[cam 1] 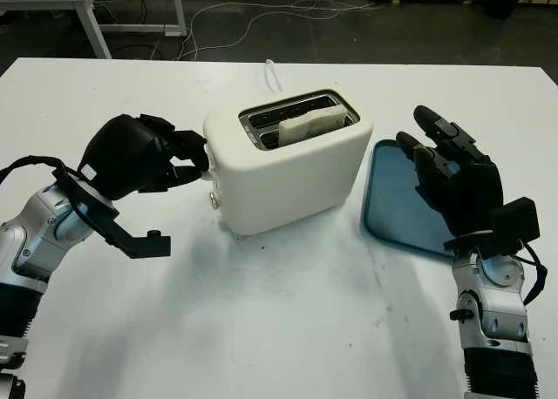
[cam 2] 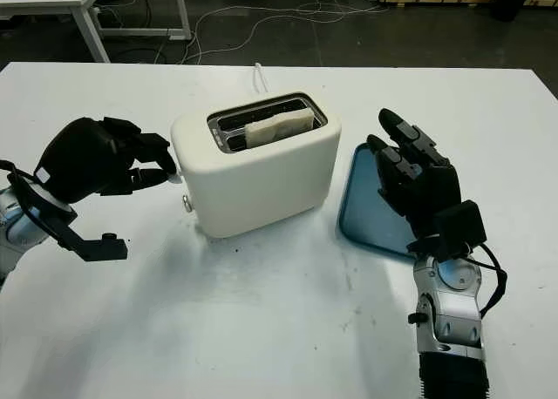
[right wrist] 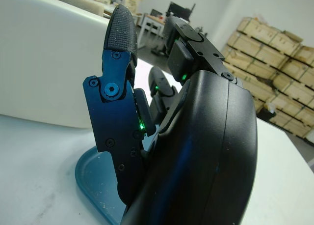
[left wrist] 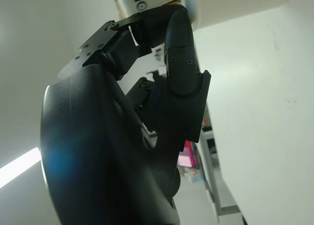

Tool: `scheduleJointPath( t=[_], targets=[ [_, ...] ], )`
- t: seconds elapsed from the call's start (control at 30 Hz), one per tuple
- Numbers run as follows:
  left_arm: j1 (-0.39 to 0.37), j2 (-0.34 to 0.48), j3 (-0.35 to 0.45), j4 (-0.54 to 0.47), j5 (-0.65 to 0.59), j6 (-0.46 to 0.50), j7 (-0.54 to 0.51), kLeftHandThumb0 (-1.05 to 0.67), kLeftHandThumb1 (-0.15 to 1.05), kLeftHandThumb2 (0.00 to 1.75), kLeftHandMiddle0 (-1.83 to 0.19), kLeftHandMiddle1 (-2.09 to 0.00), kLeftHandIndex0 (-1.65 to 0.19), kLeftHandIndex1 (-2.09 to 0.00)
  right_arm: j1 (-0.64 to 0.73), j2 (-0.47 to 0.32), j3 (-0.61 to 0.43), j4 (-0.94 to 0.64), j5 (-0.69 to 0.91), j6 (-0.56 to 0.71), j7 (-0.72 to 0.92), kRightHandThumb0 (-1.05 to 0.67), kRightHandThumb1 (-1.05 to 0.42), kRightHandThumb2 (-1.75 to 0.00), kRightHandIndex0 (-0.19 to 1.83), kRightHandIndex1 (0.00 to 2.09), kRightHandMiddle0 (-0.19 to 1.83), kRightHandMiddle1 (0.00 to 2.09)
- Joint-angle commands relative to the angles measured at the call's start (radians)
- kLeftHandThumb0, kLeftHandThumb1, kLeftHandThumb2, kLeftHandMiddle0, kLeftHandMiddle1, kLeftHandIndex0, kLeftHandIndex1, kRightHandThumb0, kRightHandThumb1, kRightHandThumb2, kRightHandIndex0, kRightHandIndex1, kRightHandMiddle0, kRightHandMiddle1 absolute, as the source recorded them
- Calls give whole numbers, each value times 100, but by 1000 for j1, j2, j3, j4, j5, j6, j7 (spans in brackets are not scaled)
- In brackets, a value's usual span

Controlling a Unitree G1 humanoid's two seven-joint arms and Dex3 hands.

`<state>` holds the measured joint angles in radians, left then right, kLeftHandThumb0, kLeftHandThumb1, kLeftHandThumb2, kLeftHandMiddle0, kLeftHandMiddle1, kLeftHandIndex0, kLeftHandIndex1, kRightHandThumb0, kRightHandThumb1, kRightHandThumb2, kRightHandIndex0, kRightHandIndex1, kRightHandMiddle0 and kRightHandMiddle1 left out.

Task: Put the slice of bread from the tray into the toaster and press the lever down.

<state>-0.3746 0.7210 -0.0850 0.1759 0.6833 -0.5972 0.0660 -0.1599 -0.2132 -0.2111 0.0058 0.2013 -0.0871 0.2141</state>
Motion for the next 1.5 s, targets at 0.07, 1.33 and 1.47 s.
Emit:
scheduleJointPath(
  t=[0.07,1.33,1.47],
  targets=[
    [24,-4,-21,-8,-5,-1,-18,-40,92,38,-87,-154,-77,-117,1,-1,-1,-1,-5,-2,-9,-62,-92,-46,49,0,48,0],
    [112,-283,-257,414,-12,187,351,-28,92,35,-75,-149,-72,-103,26,-19,-28,-1,22,3,2,-64,-92,-42,52,0,51,0],
    [135,-246,-235,326,-38,158,338,-33,92,39,-83,-124,-76,-89,28,-18,-24,-5,20,2,6,-63,-92,-42,52,0,51,0]
  ],
)
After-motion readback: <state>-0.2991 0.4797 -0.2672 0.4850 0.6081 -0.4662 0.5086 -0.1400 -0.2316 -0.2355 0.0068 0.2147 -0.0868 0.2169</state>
